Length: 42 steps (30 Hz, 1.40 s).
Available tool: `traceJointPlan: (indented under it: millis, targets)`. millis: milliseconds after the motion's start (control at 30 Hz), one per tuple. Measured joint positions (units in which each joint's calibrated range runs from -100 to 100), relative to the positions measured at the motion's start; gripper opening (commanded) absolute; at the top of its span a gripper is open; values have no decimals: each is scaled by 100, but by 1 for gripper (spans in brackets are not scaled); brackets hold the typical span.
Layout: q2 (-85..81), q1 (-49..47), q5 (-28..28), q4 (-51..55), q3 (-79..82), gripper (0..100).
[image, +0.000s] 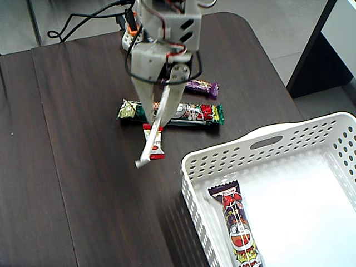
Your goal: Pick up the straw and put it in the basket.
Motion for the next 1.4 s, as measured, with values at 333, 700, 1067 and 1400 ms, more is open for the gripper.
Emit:
traceJointPlan:
  millis: [333, 700, 1067, 1400]
  targets:
    - [-932, -523, -1987, -34, 0, 1]
    - [-974, -934, -4045, -539, 90, 1]
    - [-908, -1964, -5250, -1961, 441, 1]
    - [685, -2605, -5276, -4613, 658, 2]
